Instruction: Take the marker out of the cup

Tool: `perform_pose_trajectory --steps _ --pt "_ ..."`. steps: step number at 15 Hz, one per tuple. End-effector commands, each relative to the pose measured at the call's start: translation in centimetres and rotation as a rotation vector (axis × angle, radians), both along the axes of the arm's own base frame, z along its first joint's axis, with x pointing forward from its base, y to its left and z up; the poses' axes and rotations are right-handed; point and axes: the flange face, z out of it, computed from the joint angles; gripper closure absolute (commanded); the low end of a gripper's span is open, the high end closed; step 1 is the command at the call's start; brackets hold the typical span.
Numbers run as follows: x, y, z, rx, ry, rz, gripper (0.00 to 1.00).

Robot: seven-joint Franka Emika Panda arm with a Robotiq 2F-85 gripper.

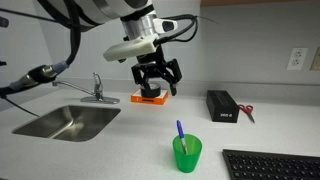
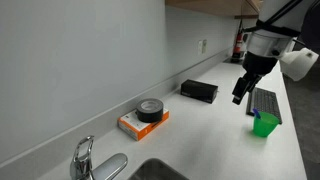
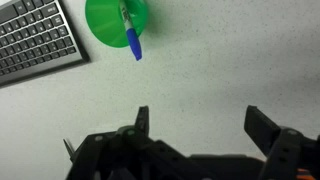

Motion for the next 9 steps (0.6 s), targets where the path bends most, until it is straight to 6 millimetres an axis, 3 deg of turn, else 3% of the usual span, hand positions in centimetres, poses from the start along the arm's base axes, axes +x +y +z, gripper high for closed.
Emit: perform_pose_trajectory --steps 1,9 --pt "0.02 -0.02 0.02 0.001 0.001 0.000 0.00" --pt "-0.85 -0.20 -0.03 -0.008 0.095 0.062 0.00"
